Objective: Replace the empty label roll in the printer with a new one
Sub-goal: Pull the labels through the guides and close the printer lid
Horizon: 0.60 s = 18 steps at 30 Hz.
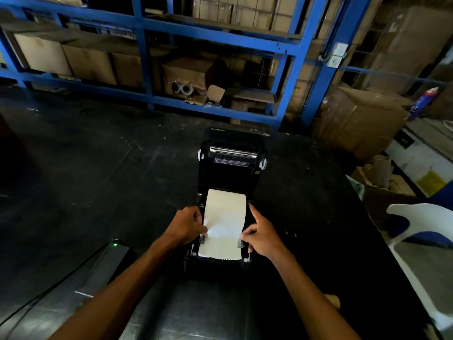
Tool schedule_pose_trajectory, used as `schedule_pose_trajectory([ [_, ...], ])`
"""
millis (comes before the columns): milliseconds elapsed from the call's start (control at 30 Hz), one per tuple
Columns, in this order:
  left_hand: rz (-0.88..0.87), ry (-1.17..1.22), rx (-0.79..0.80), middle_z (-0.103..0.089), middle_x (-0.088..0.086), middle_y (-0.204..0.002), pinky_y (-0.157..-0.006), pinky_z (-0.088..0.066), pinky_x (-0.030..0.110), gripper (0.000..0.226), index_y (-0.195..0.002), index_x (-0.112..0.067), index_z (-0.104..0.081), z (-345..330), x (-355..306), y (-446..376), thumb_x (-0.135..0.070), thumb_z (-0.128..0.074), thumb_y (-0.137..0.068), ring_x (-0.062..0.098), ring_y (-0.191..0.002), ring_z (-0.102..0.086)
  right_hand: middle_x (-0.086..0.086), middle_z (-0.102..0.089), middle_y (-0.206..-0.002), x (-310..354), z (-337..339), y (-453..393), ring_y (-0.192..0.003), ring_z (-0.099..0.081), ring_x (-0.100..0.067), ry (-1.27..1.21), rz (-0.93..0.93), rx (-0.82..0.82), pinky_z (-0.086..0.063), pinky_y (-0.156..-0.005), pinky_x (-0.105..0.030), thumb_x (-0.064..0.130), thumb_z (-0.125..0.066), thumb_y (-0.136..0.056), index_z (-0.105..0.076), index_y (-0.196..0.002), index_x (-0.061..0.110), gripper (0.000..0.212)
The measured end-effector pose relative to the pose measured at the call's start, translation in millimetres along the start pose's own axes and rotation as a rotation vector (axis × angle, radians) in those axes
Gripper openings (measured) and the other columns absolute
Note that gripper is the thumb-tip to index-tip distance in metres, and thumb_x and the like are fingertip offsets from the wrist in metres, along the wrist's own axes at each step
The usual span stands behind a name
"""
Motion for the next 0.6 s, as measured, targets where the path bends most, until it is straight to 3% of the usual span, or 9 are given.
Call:
schedule_pose_trajectory([
  [100,0.013,-0.025,0.028,-0.053,-0.003,-0.058,-0.048,-0.039,0.017,0.032,-0.061,-0.017,-0.046,-1.5,-0.9,-0.6,-0.002,-0.072,-0.073,0.008,-0.050,-0.048,-0.002,-0.071,-0.077,2.3,1.3,4.8,-0.054,-0.063,-0.012,0.071,0.031,-0.076,-0.055,-0.057,-0.026,0.001,-0.064,-0.083,-0.019,-0.149,0.031,0.085],
  [200,0.022,-0.042,0.027,-0.052,-0.003,-0.058,-0.048,-0.039,0.018,0.032,-0.062,-0.018,-0.046,-1.2,-0.6,-0.9,-0.003,-0.072,-0.072,0.008,-0.050,-0.047,0.008,-0.064,-0.069,12.0,9.2,15.7,-0.063,-0.061,-0.006,0.323,0.172,-0.285,-0.053,-0.064,-0.029,0.017,-0.071,-0.080,-0.050,-0.122,0.027,0.048],
  [233,0.021,-0.040,0.018,-0.052,-0.003,-0.058,-0.049,-0.039,0.019,0.031,-0.062,-0.018,-0.046,-1.3,-0.3,-0.5,-0.004,-0.072,-0.072,0.009,-0.050,-0.047,0.009,-0.063,-0.069,15.2,10.4,20.7,-0.062,-0.059,-0.003,0.333,0.229,-0.271,-0.051,-0.062,-0.028,0.022,-0.073,-0.078,-0.055,-0.107,0.028,0.034],
  [300,0.012,-0.036,-0.013,-0.053,-0.003,-0.058,-0.049,-0.040,0.020,0.030,-0.061,-0.017,-0.046,-1.2,0.9,0.4,-0.003,-0.072,-0.070,0.010,-0.051,-0.047,0.010,-0.065,-0.079,17.6,5.8,32.5,-0.067,-0.055,-0.001,0.379,0.337,-0.075,-0.046,-0.065,-0.023,0.030,-0.075,-0.075,-0.059,-0.093,0.027,0.024],
  [400,0.002,-0.024,-0.024,-0.054,-0.002,-0.060,-0.050,-0.041,0.022,0.029,-0.063,-0.017,-0.048,-2.1,1.8,2.8,-0.002,-0.072,-0.071,0.011,-0.053,-0.049,0.006,-0.064,-0.102,12.3,-13.0,47.8,-0.094,-0.051,-0.007,0.643,0.521,0.148,-0.039,-0.080,-0.021,0.033,-0.070,-0.077,-0.067,-0.102,0.021,0.028],
  [600,-0.024,0.009,-0.054,-0.058,-0.003,-0.062,-0.046,-0.040,0.013,0.029,-0.066,-0.017,-0.049,-6.7,0.3,13.3,0.003,-0.068,-0.076,0.003,-0.050,-0.053,-0.003,-0.067,-0.101,9.9,-27.8,49.1,-0.097,-0.053,-0.021,0.937,0.656,0.065,-0.038,-0.084,-0.032,0.019,-0.047,-0.089,-0.067,-0.104,0.014,0.025],
])
Point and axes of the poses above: each hand's wrist, its own y-axis away from the middle knuckle, its own z-axis out of the back of the hand, x = y × z, the point moved 2 cm from there along -y, towards the middle knuckle
